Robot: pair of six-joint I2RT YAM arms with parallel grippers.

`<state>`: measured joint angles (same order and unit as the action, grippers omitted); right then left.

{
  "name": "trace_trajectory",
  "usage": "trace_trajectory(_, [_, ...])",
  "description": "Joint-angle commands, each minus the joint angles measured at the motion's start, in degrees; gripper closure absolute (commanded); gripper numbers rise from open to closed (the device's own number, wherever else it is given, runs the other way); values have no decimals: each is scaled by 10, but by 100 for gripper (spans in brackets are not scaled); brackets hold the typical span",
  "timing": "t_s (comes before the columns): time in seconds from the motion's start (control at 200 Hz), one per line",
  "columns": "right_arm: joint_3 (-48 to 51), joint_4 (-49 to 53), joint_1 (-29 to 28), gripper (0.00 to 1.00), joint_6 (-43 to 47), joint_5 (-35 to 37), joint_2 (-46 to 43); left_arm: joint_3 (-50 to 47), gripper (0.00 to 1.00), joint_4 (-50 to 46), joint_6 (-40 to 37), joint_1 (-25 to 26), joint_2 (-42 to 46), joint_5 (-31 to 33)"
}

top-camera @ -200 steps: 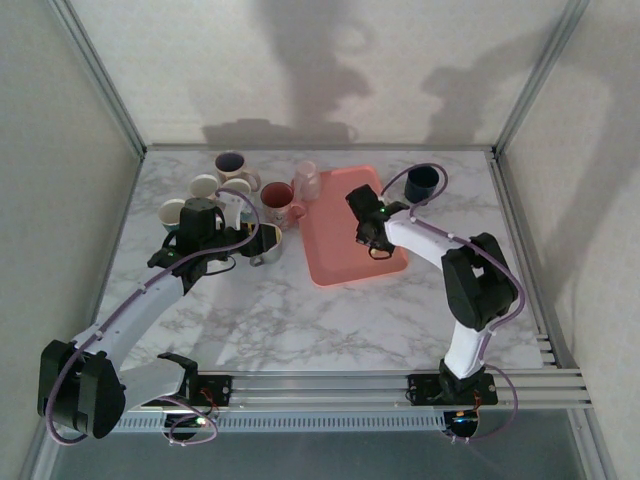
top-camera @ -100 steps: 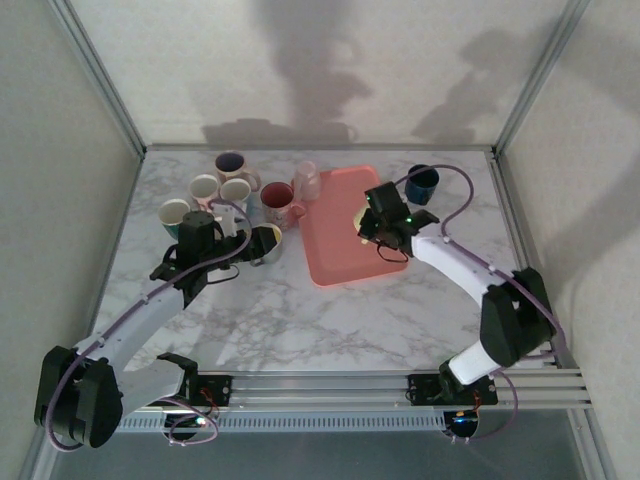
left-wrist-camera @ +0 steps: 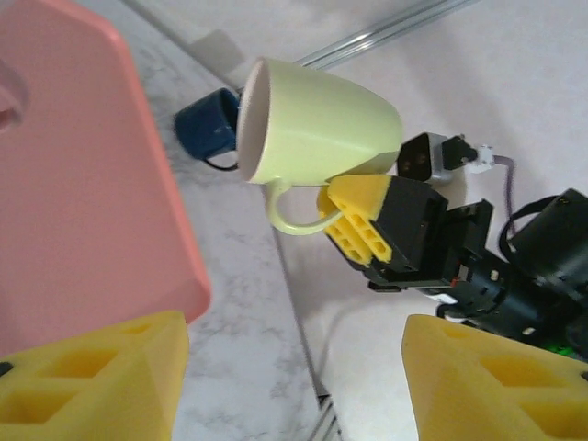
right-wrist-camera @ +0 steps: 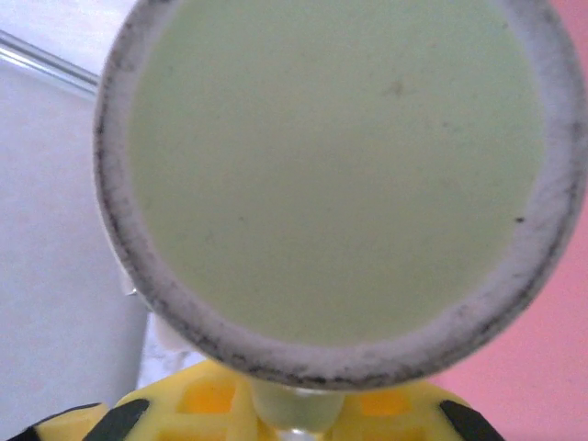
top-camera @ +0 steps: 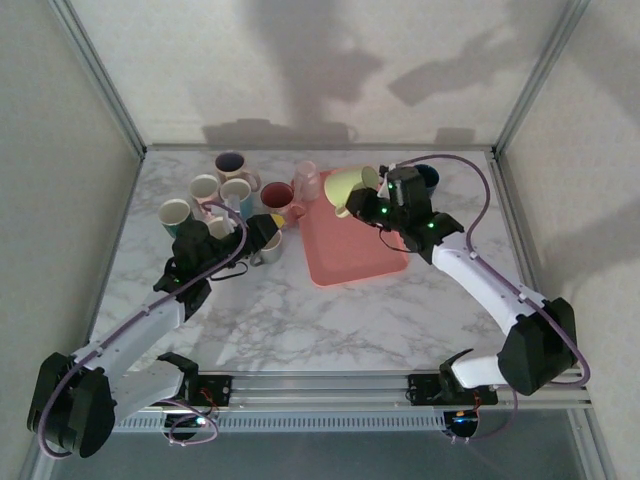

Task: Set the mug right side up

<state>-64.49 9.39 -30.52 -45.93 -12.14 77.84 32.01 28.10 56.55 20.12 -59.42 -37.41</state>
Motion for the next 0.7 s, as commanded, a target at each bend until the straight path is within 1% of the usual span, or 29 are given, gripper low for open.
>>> trace_trajectory(0.0, [-19, -109, 1, 100, -13, -50, -36, -5, 36, 66, 47, 7, 16, 14])
trace_trajectory(0.135, [-21, -138, 1, 100, -27, -81, -45, -13, 33, 100, 72, 10, 15, 14])
trace_trajectory(0.376, [-15, -220, 0, 100, -68, -149, -54, -16, 33, 195, 123, 26, -10, 3])
trace_trajectory(0.551, [-21, -246, -8, 100, -92, -173, -50, -13, 37, 265, 160, 39, -32, 1])
trace_trajectory(0.696, [-17, -271, -17, 100, -105, -189, -47, -14, 43, 308, 171, 51, -48, 5])
